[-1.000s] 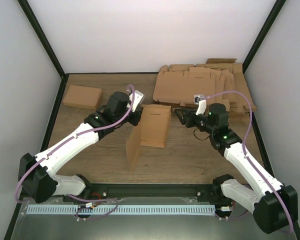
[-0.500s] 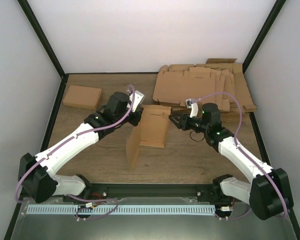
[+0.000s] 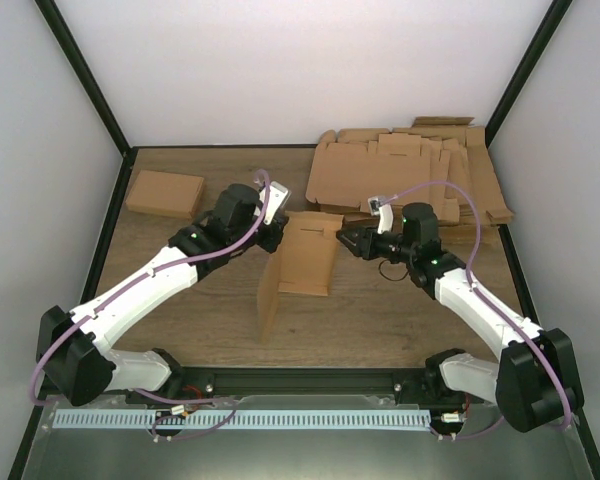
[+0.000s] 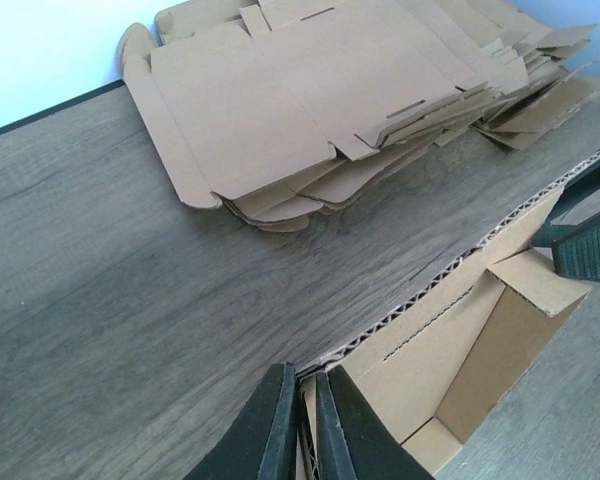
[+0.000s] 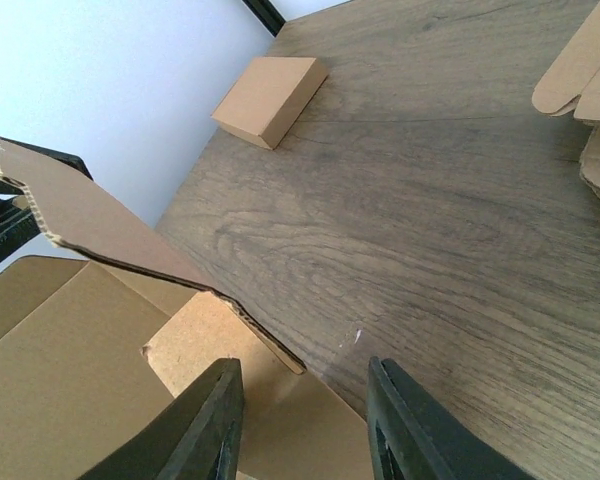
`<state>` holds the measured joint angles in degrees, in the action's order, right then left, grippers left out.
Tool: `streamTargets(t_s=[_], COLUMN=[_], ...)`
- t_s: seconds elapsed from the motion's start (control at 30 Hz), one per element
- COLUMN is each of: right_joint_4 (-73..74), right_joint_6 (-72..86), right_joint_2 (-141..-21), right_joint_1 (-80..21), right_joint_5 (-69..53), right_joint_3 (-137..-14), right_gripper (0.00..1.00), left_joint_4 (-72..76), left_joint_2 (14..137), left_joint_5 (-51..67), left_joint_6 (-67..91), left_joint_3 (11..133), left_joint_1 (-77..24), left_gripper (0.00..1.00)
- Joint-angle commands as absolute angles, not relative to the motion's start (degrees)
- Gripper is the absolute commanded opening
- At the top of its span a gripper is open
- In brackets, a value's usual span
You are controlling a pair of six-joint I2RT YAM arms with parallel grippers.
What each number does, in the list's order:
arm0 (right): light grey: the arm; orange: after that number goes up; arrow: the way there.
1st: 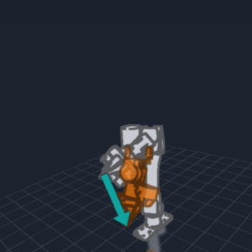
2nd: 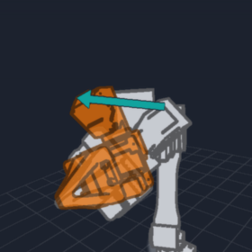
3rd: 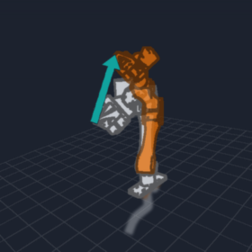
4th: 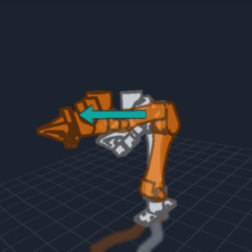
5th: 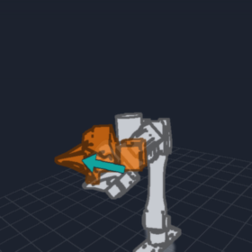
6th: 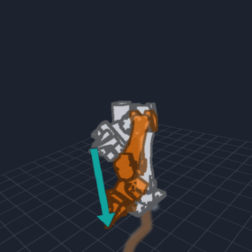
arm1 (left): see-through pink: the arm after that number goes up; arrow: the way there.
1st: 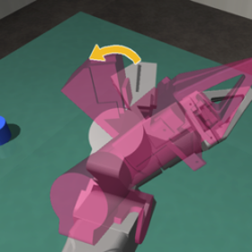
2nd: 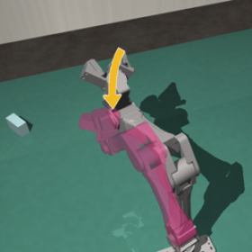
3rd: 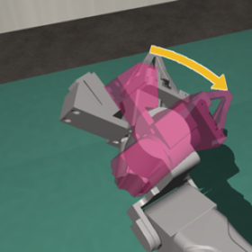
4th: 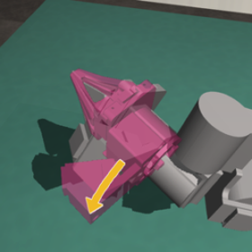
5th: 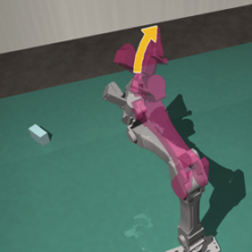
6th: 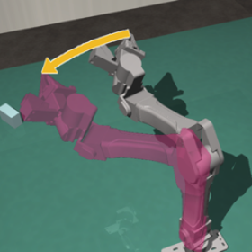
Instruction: Fold the paper box
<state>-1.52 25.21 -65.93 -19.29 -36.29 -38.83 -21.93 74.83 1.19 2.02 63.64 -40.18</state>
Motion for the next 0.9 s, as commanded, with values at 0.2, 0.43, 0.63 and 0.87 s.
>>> streamTargets(t_s=[0.2, 0.43, 0.63, 0.87], right_joint_4=[1.7, 2.5, 2.4, 2.6], right_joint_6=[23.0, 21.9, 21.7, 21.4], right_joint_2=[-66.6, -67.1, -67.4, -67.6], right_joint_1=[-19.0, -19.0, -19.0, -19.0], right_joint_5=[-38.6, -38.7, -38.6, -38.6], right_joint_3=[-40.5, -40.5, -40.7, -41.0], right_gripper=[0.36, 0.35, 0.35, 0.35], left_joint_4=[-19.7, -18.4, -21.3, -21.8], left_joint_2=[74.3, 71.3, 70.7, 73.1], left_joint_5=[4.5, 3.2, 3.5, 9.8], left_joint_6=[4.6, 11.5, 14.8, 16.1], left_joint_3=[62.9, 62.2, 62.8, 64.5], left_joint_1=[-41.1, -40.8, -39.6, -38.7], left_gripper=[0.32, 0.6, 0.5, 0.33])
